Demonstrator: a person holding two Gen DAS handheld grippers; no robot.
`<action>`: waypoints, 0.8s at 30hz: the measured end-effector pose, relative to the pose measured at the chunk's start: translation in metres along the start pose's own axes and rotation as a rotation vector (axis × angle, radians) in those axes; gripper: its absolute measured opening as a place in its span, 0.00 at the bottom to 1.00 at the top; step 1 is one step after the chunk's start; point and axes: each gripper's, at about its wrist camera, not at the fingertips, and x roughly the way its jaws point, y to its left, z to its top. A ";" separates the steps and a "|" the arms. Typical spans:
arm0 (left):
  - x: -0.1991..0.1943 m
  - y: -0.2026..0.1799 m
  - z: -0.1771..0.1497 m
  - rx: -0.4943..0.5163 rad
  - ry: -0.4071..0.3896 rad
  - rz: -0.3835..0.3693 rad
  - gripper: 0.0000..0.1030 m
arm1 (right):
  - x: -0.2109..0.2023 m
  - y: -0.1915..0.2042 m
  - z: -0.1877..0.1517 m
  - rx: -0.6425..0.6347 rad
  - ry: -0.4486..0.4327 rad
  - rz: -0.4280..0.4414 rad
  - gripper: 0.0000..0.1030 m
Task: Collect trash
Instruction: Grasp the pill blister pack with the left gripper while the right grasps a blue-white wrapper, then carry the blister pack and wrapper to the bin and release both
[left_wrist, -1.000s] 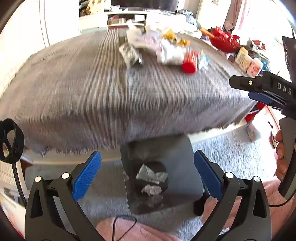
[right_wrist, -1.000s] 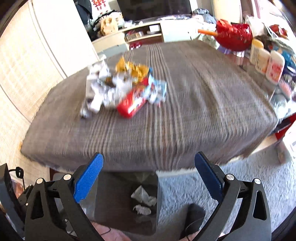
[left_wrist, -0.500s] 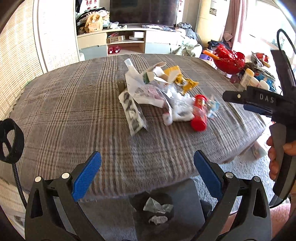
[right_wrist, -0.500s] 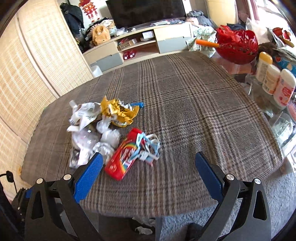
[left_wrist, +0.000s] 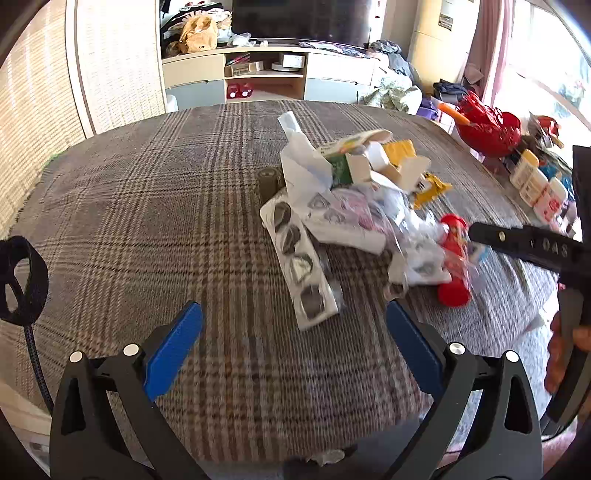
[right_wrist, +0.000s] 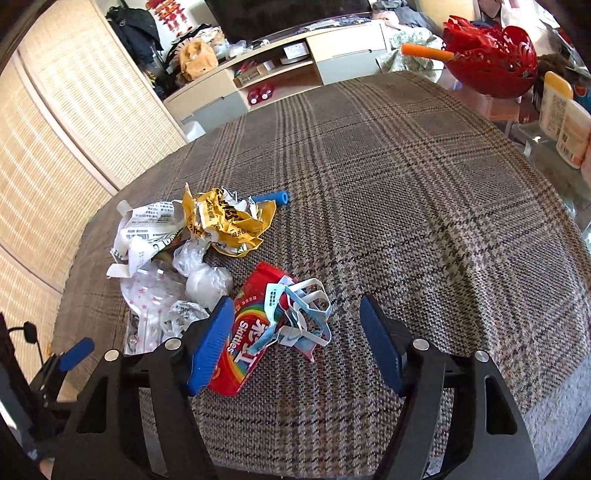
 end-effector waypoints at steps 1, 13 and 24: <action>0.004 0.000 0.003 -0.006 0.003 -0.006 0.89 | 0.001 -0.001 0.000 0.004 0.005 0.010 0.67; 0.039 -0.001 0.009 0.001 0.059 -0.040 0.42 | 0.004 -0.007 0.002 0.008 0.028 0.042 0.29; 0.021 0.006 -0.007 -0.009 0.055 -0.039 0.29 | -0.016 0.000 -0.003 -0.062 -0.018 0.026 0.17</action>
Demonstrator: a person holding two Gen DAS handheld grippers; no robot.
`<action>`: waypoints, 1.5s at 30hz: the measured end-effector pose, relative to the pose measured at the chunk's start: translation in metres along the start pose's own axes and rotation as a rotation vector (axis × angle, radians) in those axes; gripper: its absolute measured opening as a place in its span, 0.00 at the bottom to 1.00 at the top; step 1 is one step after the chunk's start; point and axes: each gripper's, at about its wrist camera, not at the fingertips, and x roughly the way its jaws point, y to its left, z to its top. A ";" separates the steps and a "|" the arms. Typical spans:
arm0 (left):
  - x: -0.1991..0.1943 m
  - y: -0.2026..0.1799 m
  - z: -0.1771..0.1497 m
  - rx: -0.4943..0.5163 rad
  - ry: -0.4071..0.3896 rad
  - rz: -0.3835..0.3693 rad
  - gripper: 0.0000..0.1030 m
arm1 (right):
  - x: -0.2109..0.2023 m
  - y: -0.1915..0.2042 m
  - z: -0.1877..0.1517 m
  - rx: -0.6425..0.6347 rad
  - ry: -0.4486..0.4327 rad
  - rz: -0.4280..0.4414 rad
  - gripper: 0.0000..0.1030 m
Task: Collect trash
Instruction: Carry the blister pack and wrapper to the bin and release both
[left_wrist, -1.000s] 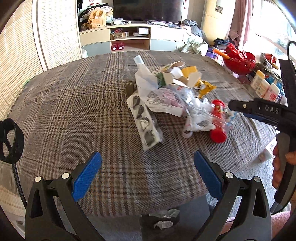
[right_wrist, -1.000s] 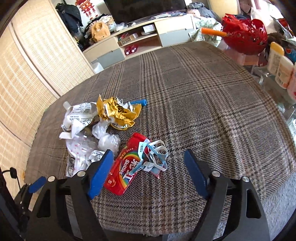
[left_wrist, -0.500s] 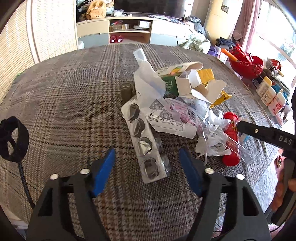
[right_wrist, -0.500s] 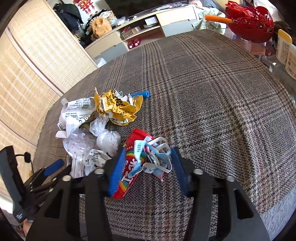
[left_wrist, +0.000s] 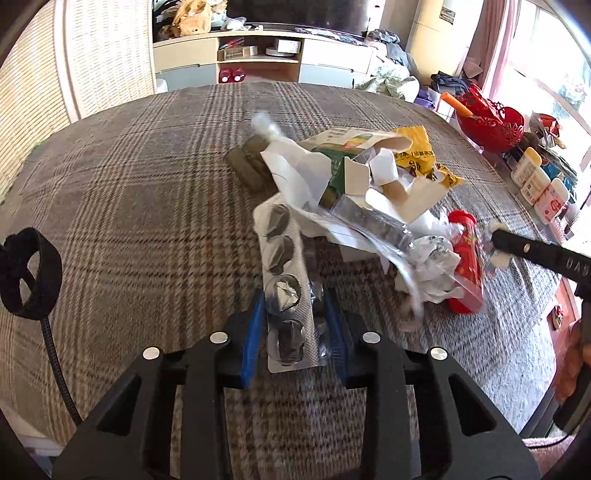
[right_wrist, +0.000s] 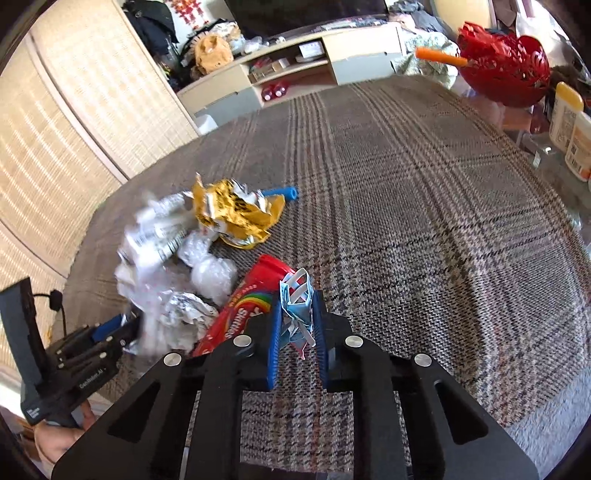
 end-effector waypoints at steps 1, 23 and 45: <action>-0.006 0.000 -0.005 0.000 -0.002 0.006 0.28 | -0.006 0.001 0.000 -0.004 -0.012 0.004 0.17; -0.095 -0.007 -0.103 -0.064 -0.012 0.031 0.28 | -0.071 0.054 -0.072 -0.152 -0.065 0.159 0.17; -0.065 -0.040 -0.209 -0.054 0.120 -0.044 0.28 | -0.018 0.033 -0.207 -0.066 0.215 0.111 0.17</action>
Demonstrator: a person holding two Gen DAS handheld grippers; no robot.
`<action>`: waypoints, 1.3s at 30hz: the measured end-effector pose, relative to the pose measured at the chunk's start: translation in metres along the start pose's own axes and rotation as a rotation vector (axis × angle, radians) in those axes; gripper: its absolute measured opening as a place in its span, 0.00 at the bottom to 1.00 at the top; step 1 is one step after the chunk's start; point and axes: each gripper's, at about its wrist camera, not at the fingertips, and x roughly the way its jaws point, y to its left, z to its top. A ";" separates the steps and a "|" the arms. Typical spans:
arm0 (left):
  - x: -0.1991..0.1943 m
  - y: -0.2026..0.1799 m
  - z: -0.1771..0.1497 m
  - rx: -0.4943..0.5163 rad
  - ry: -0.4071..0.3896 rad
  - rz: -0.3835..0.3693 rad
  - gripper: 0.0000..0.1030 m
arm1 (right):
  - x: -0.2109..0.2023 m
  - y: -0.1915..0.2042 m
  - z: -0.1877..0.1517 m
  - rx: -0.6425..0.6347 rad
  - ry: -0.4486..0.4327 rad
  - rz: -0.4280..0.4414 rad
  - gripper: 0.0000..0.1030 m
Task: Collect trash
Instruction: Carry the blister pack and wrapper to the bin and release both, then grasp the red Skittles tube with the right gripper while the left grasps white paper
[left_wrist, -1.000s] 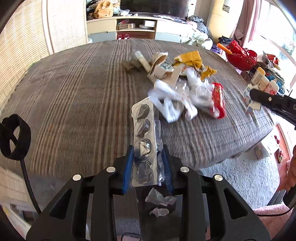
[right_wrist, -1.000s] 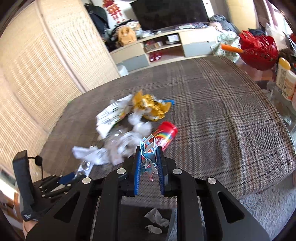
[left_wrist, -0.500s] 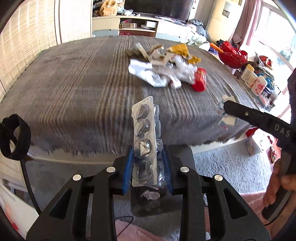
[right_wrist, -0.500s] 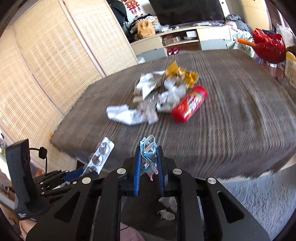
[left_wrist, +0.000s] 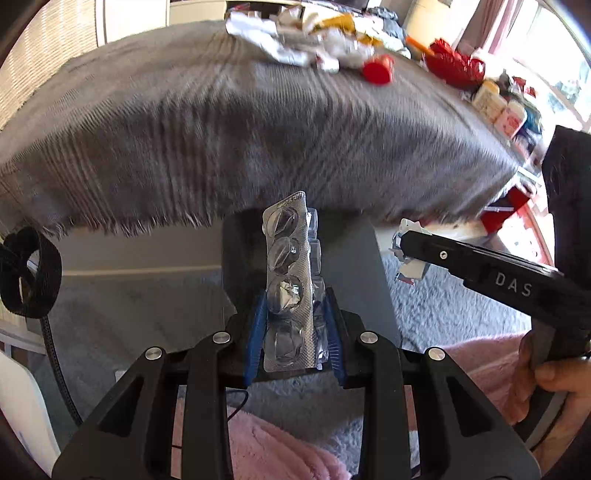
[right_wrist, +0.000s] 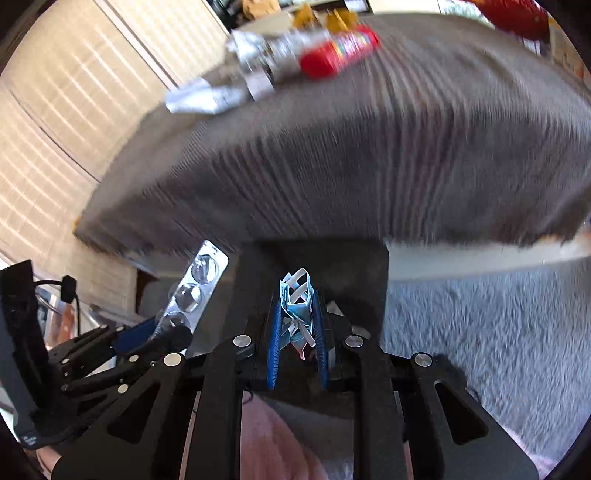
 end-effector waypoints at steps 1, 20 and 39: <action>0.003 0.000 -0.002 -0.001 0.007 -0.001 0.28 | 0.003 -0.001 -0.001 0.006 0.010 0.000 0.17; 0.028 0.007 -0.014 -0.036 0.067 -0.020 0.44 | 0.016 -0.008 0.003 0.061 0.056 0.001 0.55; -0.013 0.014 0.015 -0.004 -0.024 0.040 0.84 | -0.028 -0.017 0.031 0.086 -0.068 -0.111 0.97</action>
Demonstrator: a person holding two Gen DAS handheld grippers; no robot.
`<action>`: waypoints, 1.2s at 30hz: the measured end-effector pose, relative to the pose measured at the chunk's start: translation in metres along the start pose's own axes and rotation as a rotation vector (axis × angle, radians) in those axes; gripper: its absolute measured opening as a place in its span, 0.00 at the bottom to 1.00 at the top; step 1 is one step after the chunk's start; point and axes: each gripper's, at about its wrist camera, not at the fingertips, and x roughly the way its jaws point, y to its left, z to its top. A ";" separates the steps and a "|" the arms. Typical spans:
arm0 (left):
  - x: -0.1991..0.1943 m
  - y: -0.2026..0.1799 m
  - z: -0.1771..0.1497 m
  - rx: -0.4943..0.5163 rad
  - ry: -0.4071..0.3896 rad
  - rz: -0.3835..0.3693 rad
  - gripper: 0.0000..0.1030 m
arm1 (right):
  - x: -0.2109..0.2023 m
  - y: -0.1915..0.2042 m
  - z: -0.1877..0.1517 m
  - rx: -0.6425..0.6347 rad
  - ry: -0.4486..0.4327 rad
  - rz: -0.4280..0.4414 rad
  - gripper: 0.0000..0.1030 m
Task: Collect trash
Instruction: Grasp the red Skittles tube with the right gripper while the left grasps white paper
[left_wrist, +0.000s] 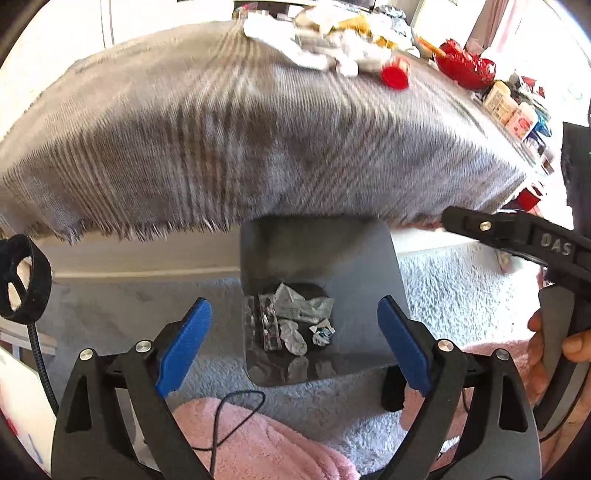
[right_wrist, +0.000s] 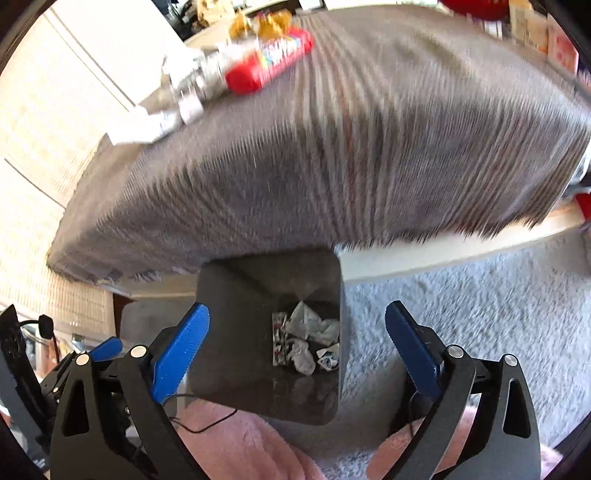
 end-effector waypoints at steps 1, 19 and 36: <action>-0.003 0.001 0.005 0.004 -0.011 0.001 0.84 | -0.007 0.000 0.006 0.001 -0.020 0.004 0.97; -0.024 0.008 0.114 0.064 -0.132 0.066 0.84 | -0.023 0.004 0.129 -0.001 -0.133 -0.056 0.97; 0.018 0.015 0.183 0.114 -0.120 0.060 0.57 | 0.033 0.010 0.170 0.031 -0.047 0.008 0.62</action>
